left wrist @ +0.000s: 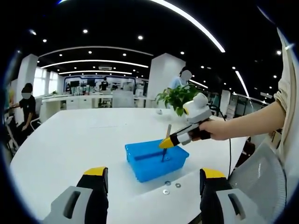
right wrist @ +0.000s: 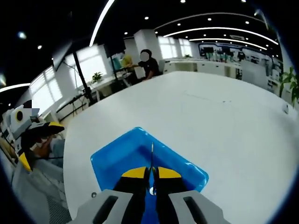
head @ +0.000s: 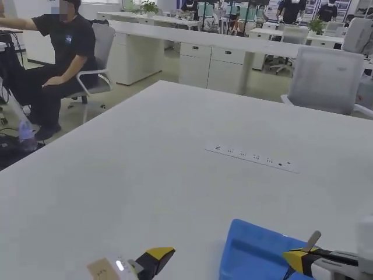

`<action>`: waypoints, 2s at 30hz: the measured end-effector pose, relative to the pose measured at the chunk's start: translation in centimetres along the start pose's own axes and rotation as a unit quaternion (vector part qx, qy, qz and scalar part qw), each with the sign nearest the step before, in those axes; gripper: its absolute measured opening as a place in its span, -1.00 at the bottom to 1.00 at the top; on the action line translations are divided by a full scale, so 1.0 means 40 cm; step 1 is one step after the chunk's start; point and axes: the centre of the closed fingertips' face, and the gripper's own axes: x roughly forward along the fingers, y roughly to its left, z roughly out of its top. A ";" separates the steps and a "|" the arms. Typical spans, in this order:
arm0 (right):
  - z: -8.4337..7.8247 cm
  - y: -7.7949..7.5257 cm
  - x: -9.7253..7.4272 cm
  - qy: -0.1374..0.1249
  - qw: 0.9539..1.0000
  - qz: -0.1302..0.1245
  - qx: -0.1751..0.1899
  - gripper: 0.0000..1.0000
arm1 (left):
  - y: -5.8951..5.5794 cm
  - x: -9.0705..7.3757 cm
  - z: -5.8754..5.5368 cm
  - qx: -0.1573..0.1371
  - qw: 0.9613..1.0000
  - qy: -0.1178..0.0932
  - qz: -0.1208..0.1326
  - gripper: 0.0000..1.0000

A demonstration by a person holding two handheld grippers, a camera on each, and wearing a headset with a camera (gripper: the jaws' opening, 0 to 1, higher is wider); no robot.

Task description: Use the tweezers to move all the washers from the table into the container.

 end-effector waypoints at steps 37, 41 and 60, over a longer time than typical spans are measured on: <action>0.070 0.171 -0.130 -0.081 0.995 0.050 0.001 -0.93 | -0.006 0.001 -0.003 0.000 1.000 0.003 -0.007 0.61; 0.038 0.182 -0.120 -0.071 0.996 0.060 0.008 -0.93 | -0.005 0.001 -0.004 0.000 1.000 0.003 -0.007 0.61; -0.086 0.211 -0.074 -0.027 0.996 0.075 0.033 -0.93 | -0.006 -0.001 -0.008 0.000 1.000 0.008 -0.007 0.61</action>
